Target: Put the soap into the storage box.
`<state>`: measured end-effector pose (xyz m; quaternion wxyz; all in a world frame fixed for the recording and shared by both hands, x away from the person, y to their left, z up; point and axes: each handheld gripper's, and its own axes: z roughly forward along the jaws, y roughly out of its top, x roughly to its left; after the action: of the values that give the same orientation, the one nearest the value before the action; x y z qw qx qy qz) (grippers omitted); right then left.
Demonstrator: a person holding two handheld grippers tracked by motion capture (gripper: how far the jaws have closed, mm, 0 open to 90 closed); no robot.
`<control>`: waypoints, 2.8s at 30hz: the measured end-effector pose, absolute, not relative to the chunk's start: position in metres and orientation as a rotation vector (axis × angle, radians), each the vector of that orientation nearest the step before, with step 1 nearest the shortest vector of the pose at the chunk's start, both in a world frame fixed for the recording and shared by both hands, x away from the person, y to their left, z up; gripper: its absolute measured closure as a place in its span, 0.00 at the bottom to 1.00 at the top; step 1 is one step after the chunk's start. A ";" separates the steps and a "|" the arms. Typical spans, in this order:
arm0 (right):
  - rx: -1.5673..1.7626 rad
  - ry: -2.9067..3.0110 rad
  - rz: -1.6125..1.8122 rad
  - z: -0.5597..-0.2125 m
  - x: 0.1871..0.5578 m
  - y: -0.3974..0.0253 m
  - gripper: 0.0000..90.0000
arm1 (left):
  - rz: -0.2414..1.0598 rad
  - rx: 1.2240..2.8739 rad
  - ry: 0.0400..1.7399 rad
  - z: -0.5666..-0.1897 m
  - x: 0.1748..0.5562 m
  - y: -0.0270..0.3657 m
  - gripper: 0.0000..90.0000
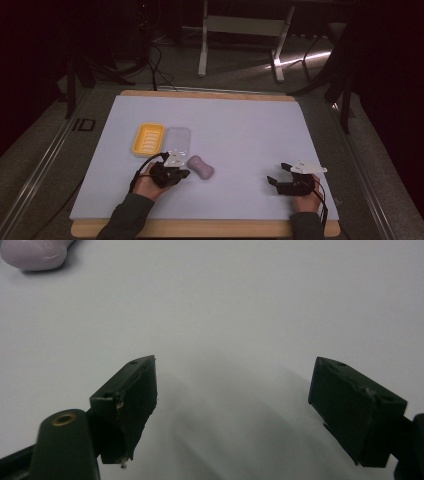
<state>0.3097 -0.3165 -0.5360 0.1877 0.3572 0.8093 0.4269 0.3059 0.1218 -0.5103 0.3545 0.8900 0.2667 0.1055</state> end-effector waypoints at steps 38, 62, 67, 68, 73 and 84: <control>1.003 2.283 1.200 -0.536 0.310 -0.317 0.21 | 0.189 2.443 0.485 -0.523 0.313 0.072 1.00; 1.008 2.295 1.196 -0.536 0.310 -0.316 0.21 | 0.186 2.396 0.570 -0.511 0.335 0.054 0.86; 1.003 2.298 1.191 -0.536 0.310 -0.316 0.21 | 0.164 2.352 0.570 -0.499 0.337 0.060 0.73; 1.002 2.298 1.191 -0.536 0.310 -0.316 0.21 | 0.162 2.347 0.577 -0.497 0.339 0.061 0.71; 1.003 2.300 1.193 -0.536 0.311 -0.316 0.21 | 0.148 2.355 0.631 -0.490 0.347 0.065 0.62; 1.001 2.302 1.193 -0.536 0.311 -0.316 0.21 | 0.165 2.421 0.670 -0.483 0.362 0.067 0.51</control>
<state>0.3107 -0.3157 -0.5362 0.1802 0.3541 0.8148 0.4221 0.3618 0.0666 -0.4826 0.3070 0.9152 0.2534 0.0622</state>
